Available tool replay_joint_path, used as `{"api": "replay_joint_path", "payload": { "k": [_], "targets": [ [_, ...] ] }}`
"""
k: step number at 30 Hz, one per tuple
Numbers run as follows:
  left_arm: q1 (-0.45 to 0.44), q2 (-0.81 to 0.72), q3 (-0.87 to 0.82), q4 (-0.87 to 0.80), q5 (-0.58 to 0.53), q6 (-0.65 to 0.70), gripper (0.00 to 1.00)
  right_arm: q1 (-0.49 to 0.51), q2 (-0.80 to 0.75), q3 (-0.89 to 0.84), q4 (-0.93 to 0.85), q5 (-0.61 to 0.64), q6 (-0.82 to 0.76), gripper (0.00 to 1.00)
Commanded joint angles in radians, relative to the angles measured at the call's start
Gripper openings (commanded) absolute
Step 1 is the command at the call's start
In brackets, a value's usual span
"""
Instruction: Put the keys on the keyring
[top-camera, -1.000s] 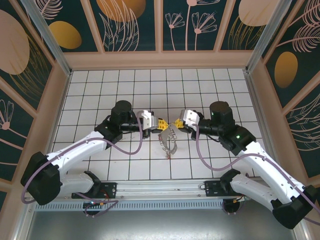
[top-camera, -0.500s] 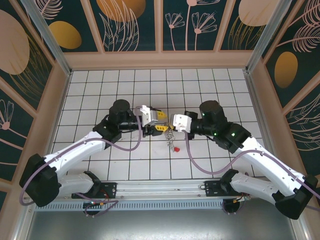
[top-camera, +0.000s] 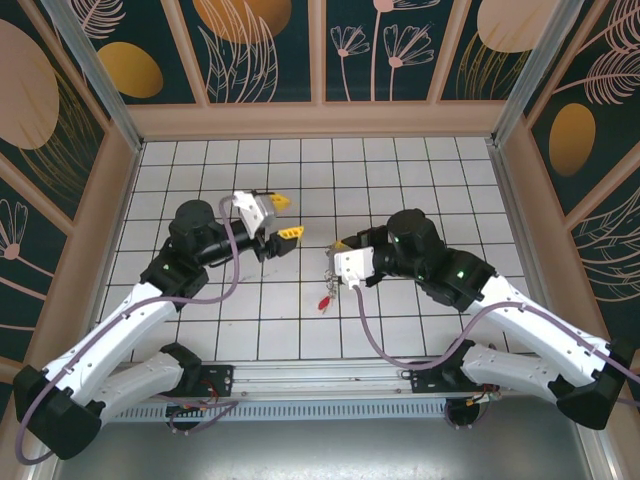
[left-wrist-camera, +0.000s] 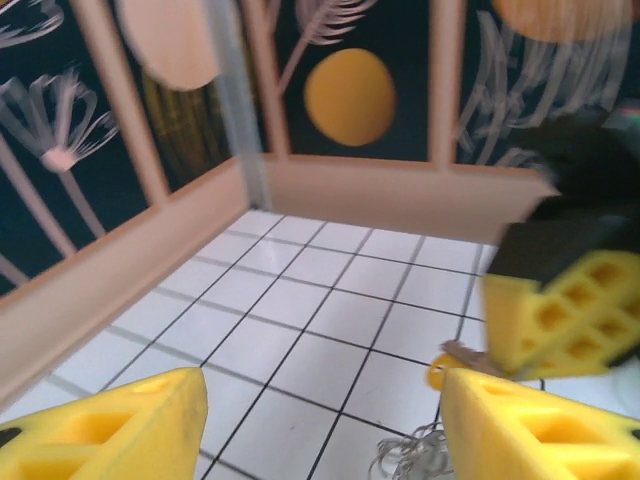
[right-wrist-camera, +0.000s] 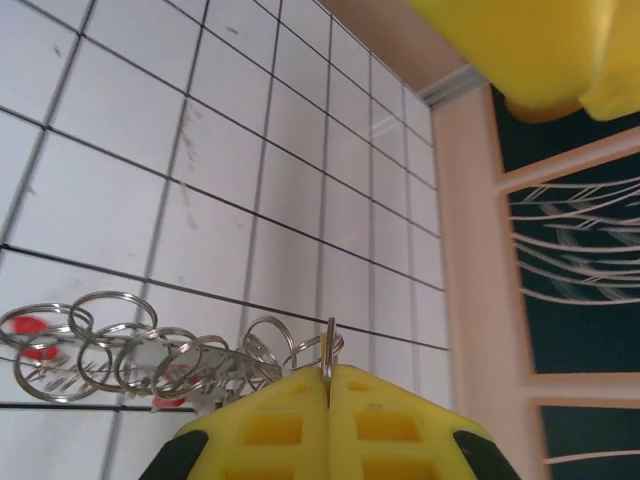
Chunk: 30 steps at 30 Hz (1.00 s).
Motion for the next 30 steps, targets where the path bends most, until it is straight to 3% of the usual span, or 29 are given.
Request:
{"api": "replay_joint_path", "payload": {
  "k": [1,4,9,14,20,26,30],
  "targets": [
    [0.003,0.071,0.083,-0.070,-0.108,-0.274,0.64,0.034,-0.025,-0.002,0.090,0.116,-0.219,0.00],
    [0.005,0.123,0.133,-0.075,-0.061,-0.431,0.72,0.074,-0.002,0.003,0.108,0.248,-0.348,0.00],
    [0.005,0.202,0.211,-0.111,-0.002,-0.619,0.72,0.101,0.012,-0.005,0.158,0.365,-0.598,0.00],
    [0.005,0.223,0.158,0.078,0.154,-0.721,0.70,0.111,0.007,-0.032,0.249,0.425,-0.848,0.00],
    [0.005,0.220,0.147,0.134,0.345,-0.660,0.68,0.113,-0.016,-0.049,0.298,0.405,-0.951,0.00],
    [0.004,0.253,0.117,0.034,0.420,-0.514,0.67,0.122,-0.027,-0.056,0.317,0.395,-0.974,0.00],
    [0.004,0.278,0.117,0.053,0.419,-0.512,0.68,0.122,-0.043,-0.056,0.296,0.368,-0.992,0.00]
  ]
}}
